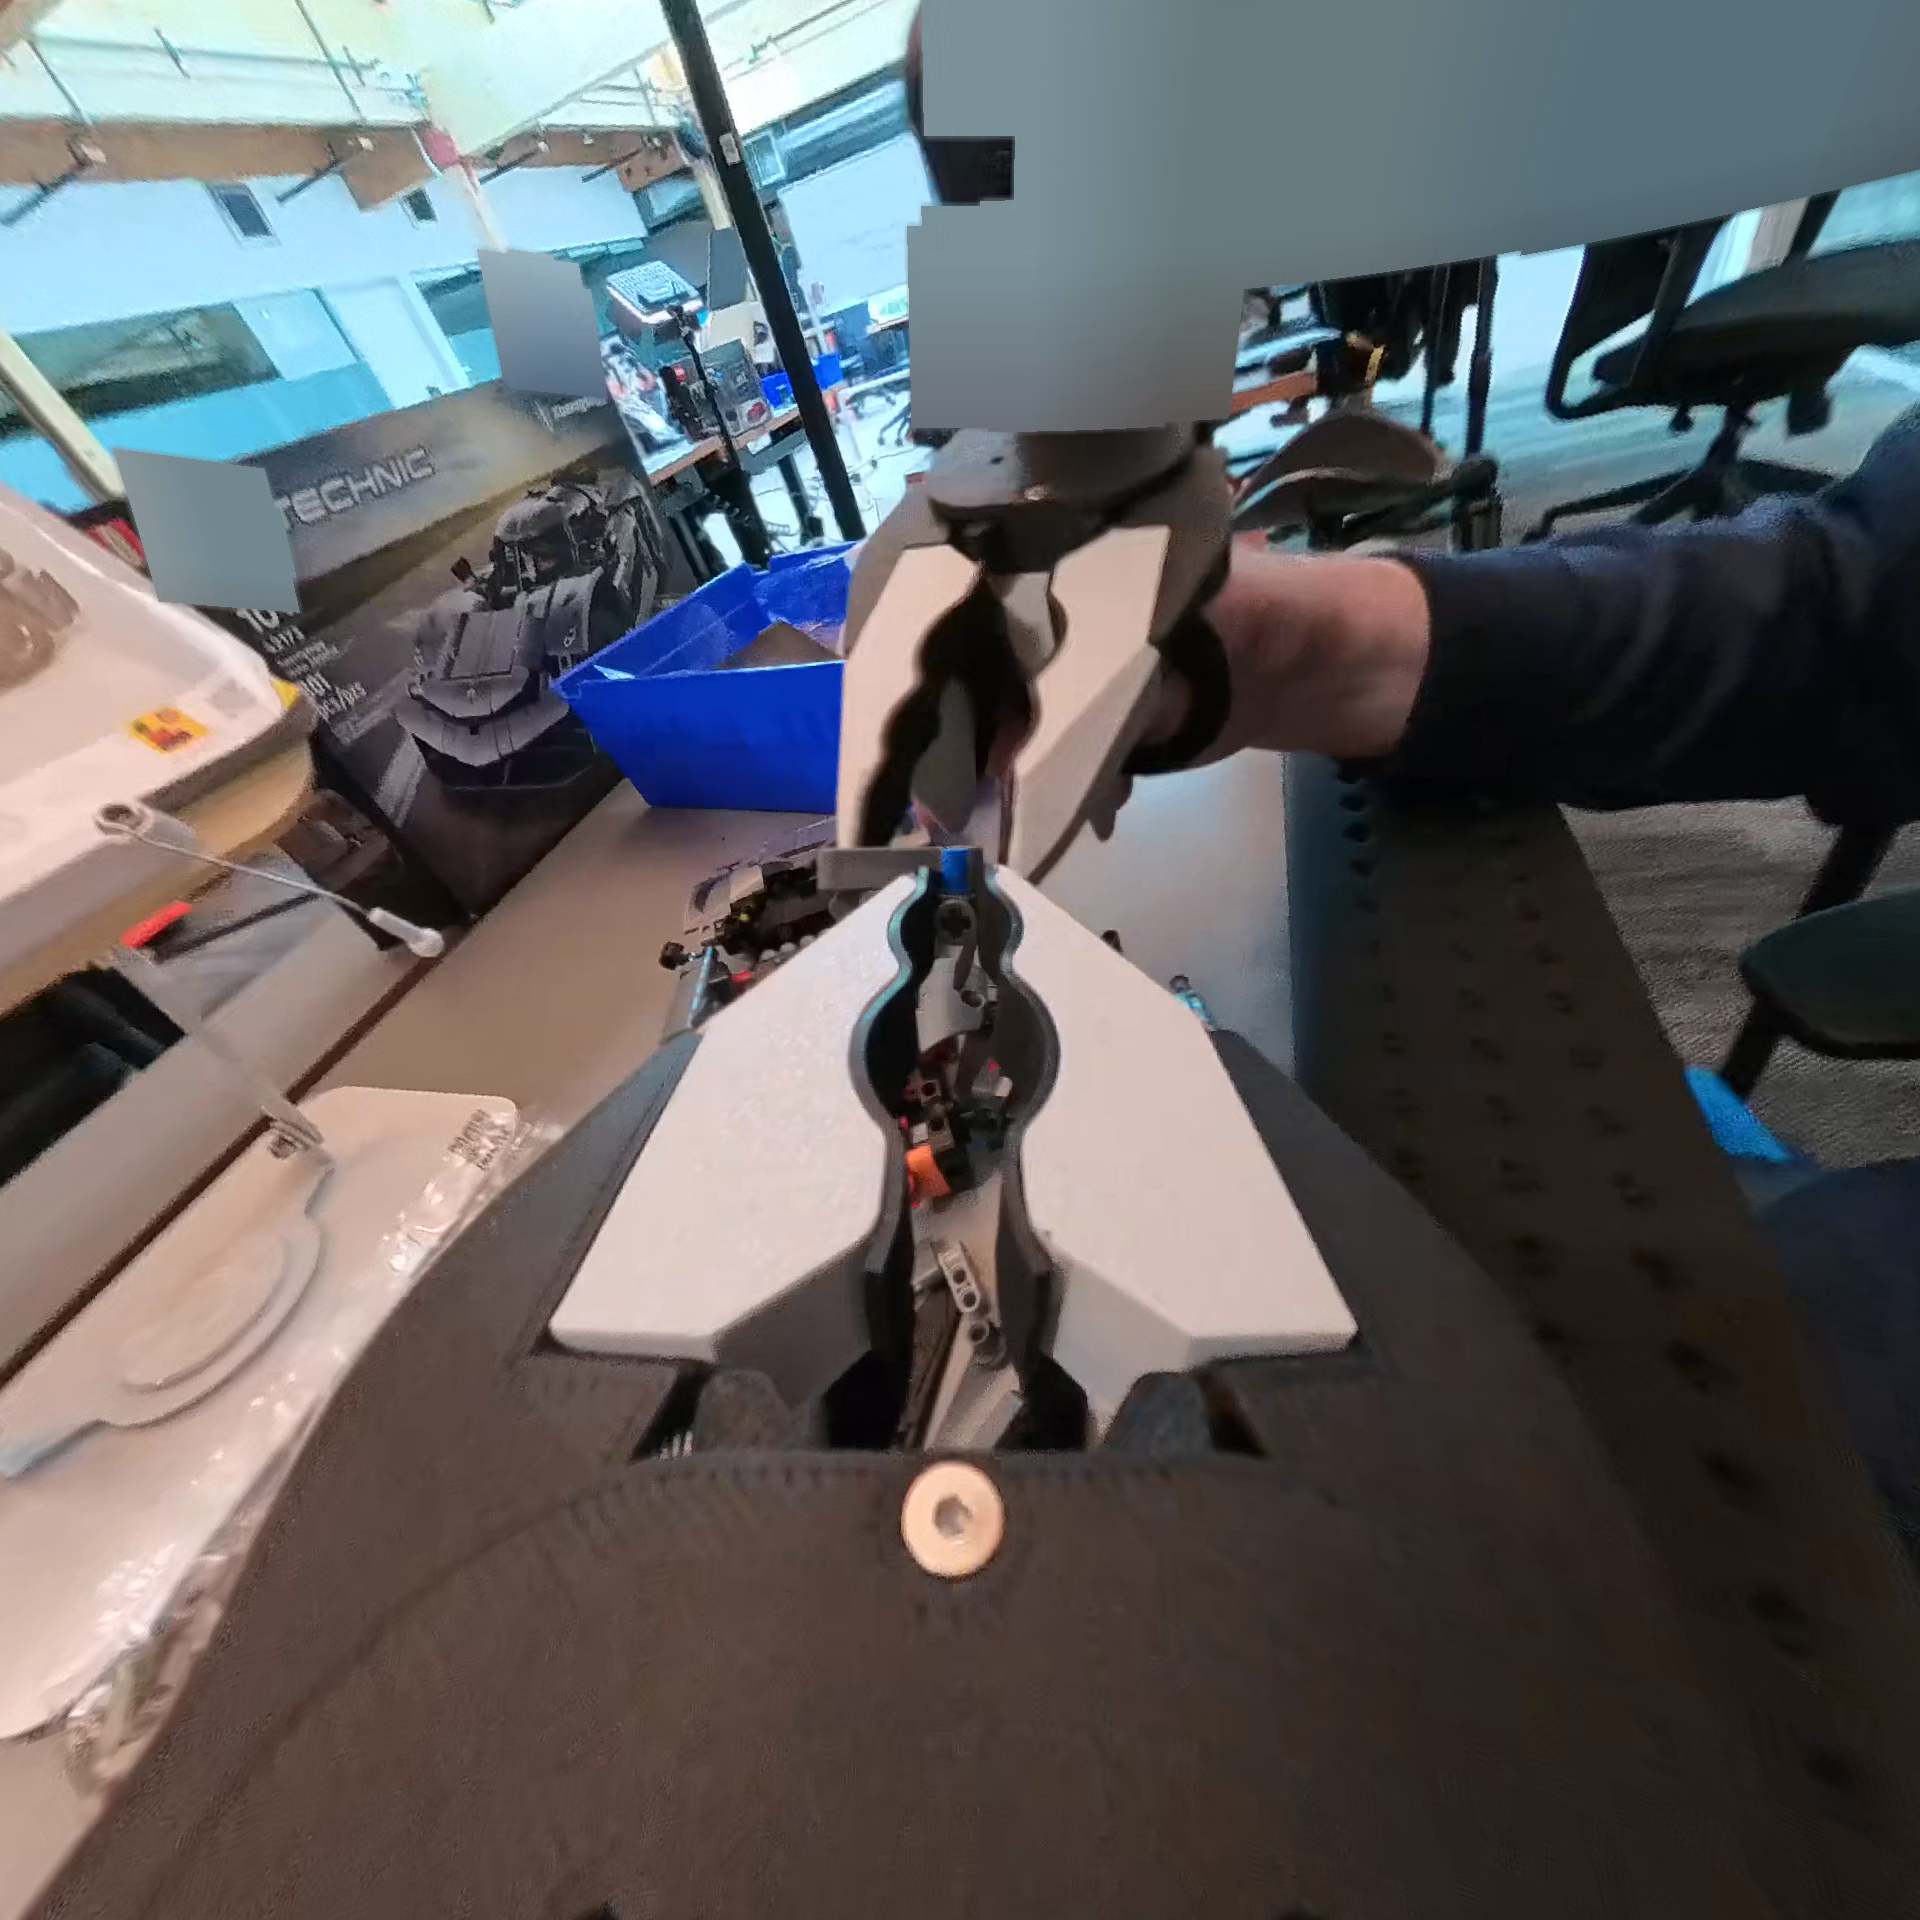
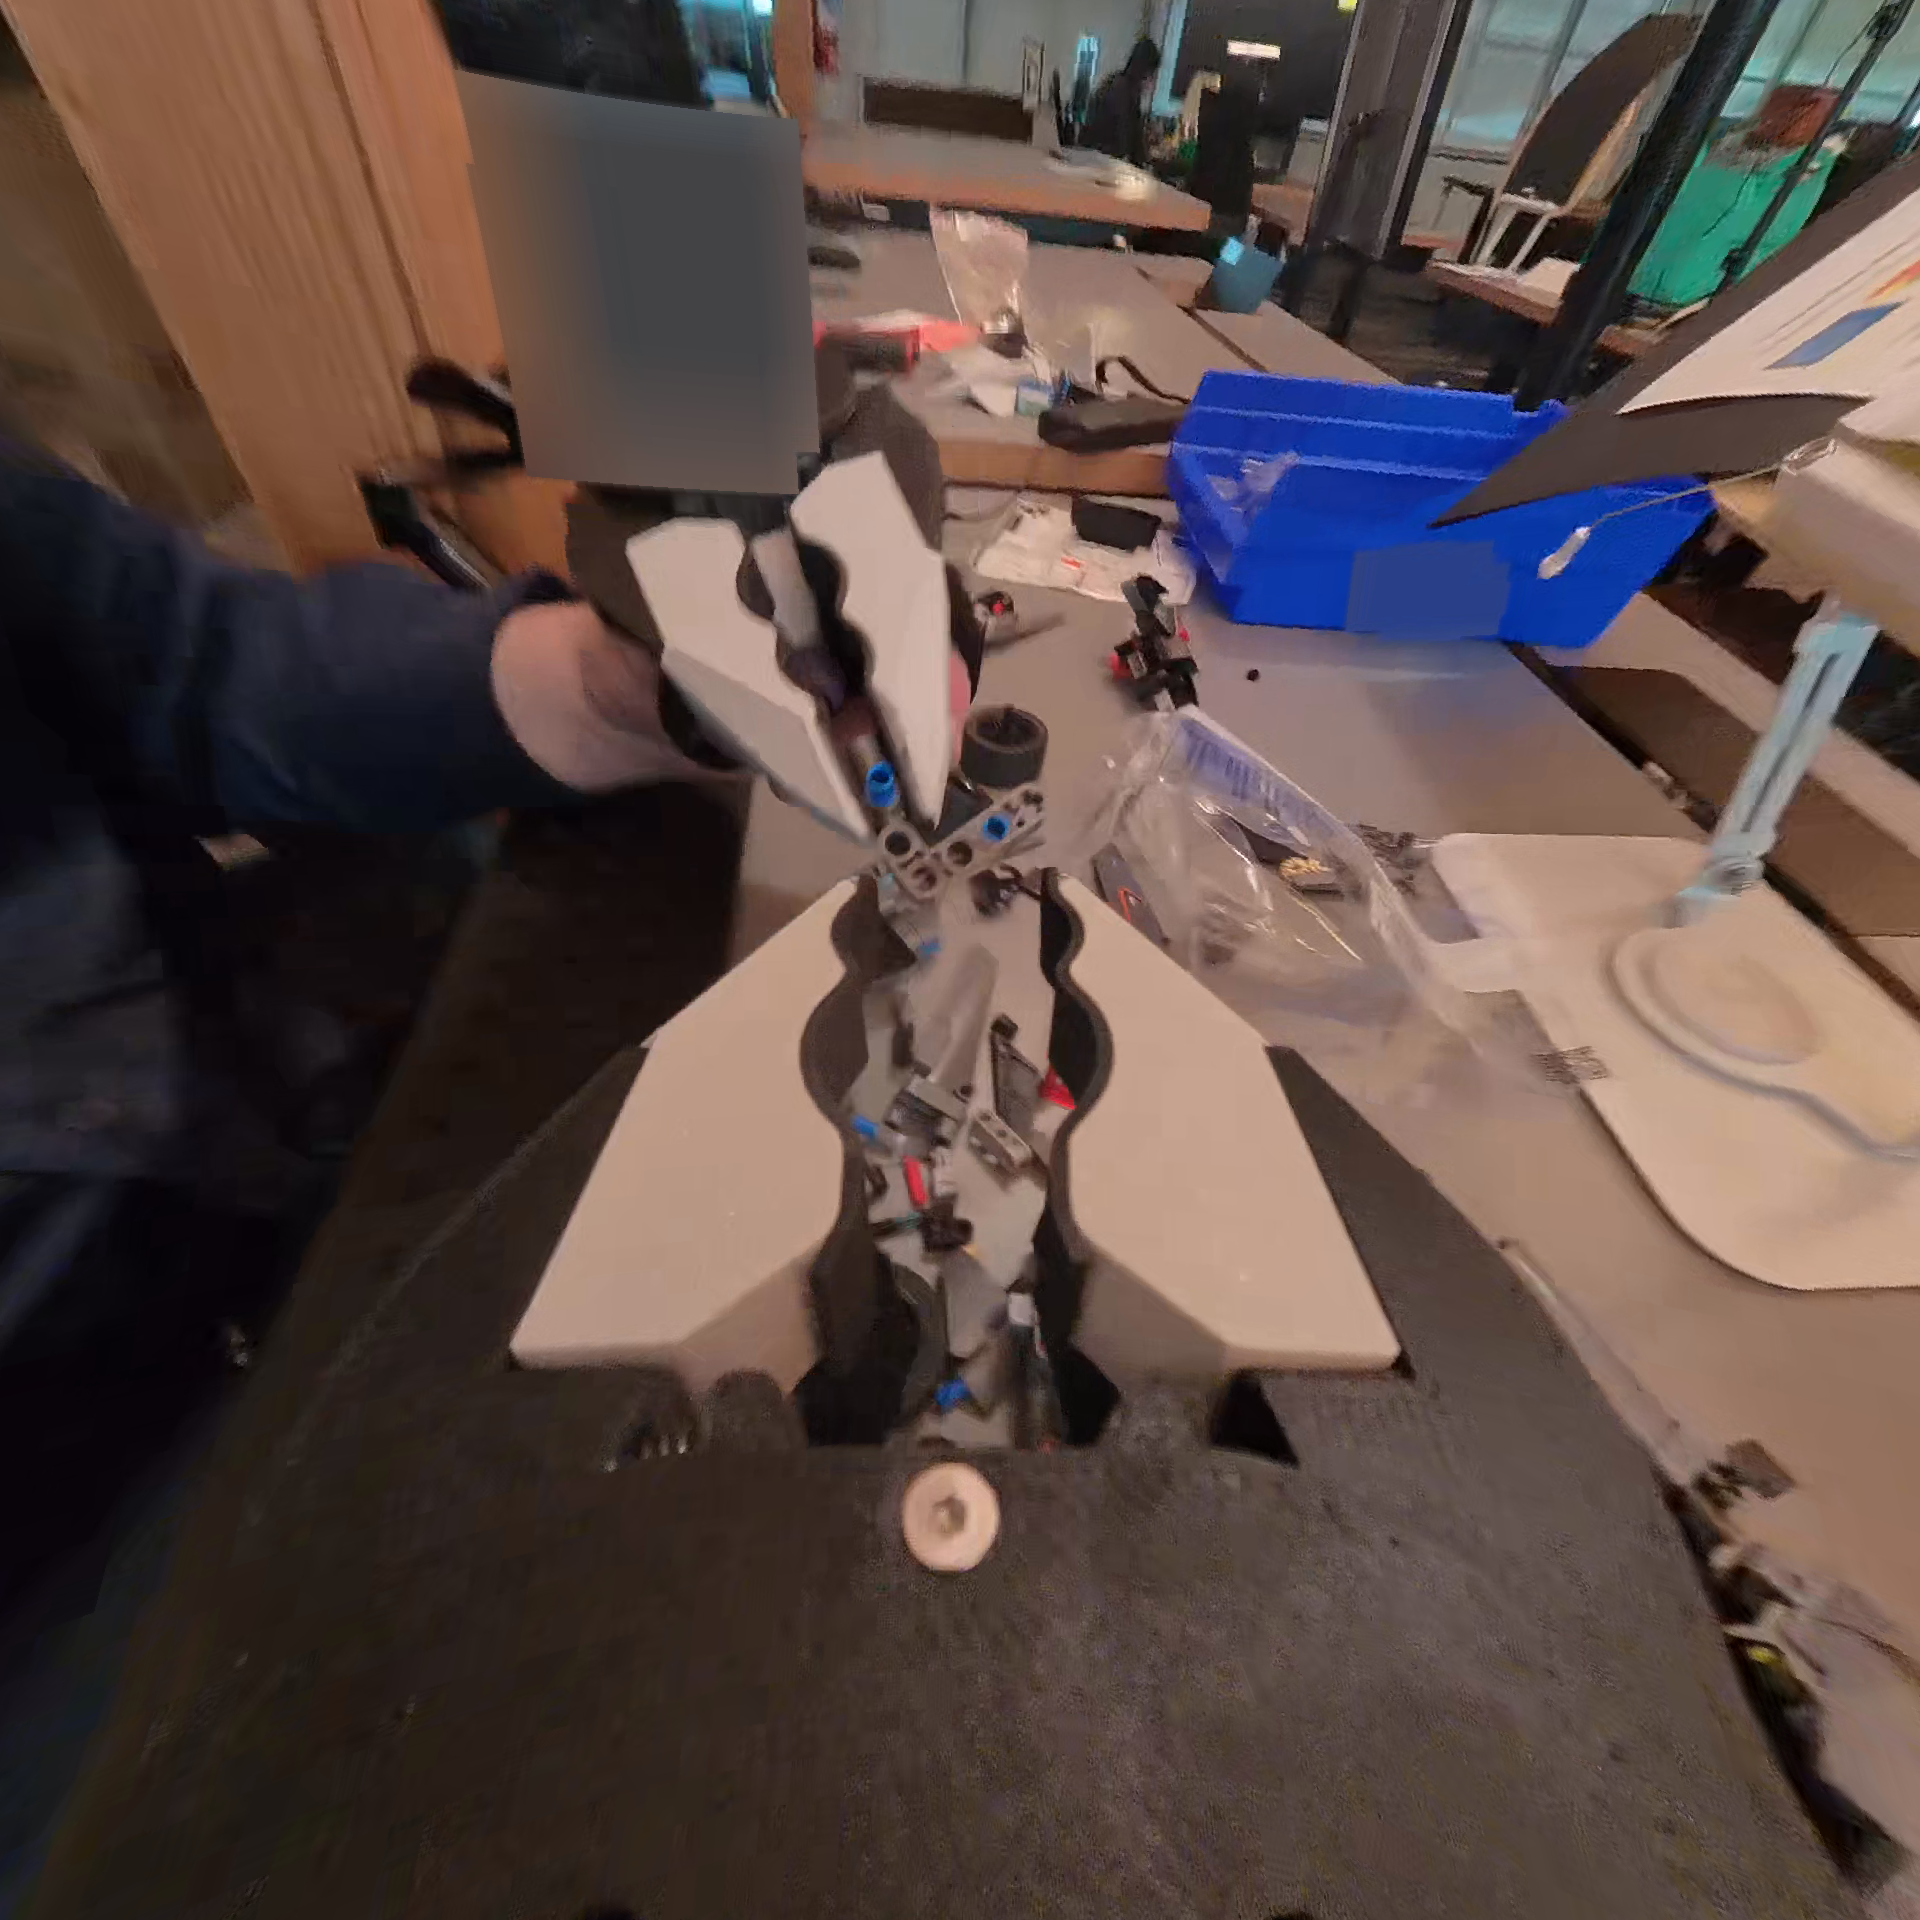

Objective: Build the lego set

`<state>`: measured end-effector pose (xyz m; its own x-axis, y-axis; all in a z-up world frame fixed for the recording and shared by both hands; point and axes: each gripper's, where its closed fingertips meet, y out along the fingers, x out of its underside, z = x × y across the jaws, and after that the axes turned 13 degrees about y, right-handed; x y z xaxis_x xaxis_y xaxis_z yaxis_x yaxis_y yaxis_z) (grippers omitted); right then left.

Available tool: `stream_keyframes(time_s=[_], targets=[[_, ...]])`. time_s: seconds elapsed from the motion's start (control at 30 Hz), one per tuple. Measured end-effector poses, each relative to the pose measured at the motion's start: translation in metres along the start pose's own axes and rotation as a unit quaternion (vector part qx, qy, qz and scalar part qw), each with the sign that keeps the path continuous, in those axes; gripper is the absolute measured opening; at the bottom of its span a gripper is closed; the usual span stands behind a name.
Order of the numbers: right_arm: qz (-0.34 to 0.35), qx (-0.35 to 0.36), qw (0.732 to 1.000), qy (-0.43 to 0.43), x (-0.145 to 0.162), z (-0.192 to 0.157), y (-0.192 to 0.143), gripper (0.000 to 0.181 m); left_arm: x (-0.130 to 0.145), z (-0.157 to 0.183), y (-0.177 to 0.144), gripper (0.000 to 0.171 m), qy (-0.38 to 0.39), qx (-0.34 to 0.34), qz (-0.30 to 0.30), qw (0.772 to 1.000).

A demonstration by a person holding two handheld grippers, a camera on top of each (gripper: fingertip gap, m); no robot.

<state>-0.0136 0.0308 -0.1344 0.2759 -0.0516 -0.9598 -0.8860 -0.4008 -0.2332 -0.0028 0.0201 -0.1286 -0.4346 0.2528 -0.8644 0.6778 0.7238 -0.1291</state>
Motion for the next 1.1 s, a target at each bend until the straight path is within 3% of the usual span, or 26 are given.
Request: stream_keyframes(time_s=[0.17, 0.27, 0.33, 0.43, 0.57, 0.63, 0.7, 0.8, 0.9, 1.0, 1.1], targets=[[0.007, -0.057, 0.995, 0.087, 0.001, -0.003, -0.001, 0.023, 0.007, 0.005, 0.005, 0.004, 0.149, -0.046, -0.077, 0.985], [0.043, -0.073, 0.987, 0.139, -0.009, 0.005, -0.010, 0.012, 0.015, 0.006, 0.009, 0.004, 0.240, -0.072, -0.139, 0.958], [0.024, -0.056, 0.986, 0.152, 0.000, 0.012, -0.008, 0.013, 0.023, 0.004, 0.013, 0.004, 0.304, -0.096, -0.189, 0.929], [-0.005, -0.029, 0.989, 0.142, 0.011, 0.015, 0.002, 0.010, 0.024, 0.001, 0.015, 0.005, 0.344, -0.121, -0.221, 0.904], [-0.011, -0.009, 0.995, 0.104, 0.010, 0.015, 0.002, 0.005, 0.024, 0.000, 0.017, 0.005, 0.357, -0.128, -0.229, 0.897], [0.001, -0.003, 0.996, 0.093, 0.007, 0.017, -0.002, 0.005, 0.023, 0.000, 0.017, 0.006, 0.343, -0.127, -0.217, 0.905], [0.018, -0.010, 0.995, 0.094, 0.001, 0.017, -0.008, 0.004, 0.013, 0.002, 0.012, 0.017, 0.306, -0.116, -0.171, 0.930], [0.029, -0.033, 0.996, 0.080, -0.003, 0.010, -0.013, 0.004, -0.014, -0.011, -0.012, 0.013, 0.207, -0.123, -0.065, 0.968], [0.014, -0.034, 0.998, 0.041, 0.000, 0.002, -0.007, 0.005, -0.011, -0.025, -0.017, 0.024, 0.067, -0.097, -0.014, 0.993], [0.017, -0.044, 0.999, 0.020, -0.002, -0.006, -0.003, 0.005, 0.002, -0.018, -0.006, 0.030, -0.024, -0.043, -0.010, 0.999], [0.019, -0.049, 0.999, 0.008, -0.003, -0.010, -0.003, 0.005, 0.004, -0.004, 0.002, 0.012, -0.078, 0.019, 0.003, 0.997]])
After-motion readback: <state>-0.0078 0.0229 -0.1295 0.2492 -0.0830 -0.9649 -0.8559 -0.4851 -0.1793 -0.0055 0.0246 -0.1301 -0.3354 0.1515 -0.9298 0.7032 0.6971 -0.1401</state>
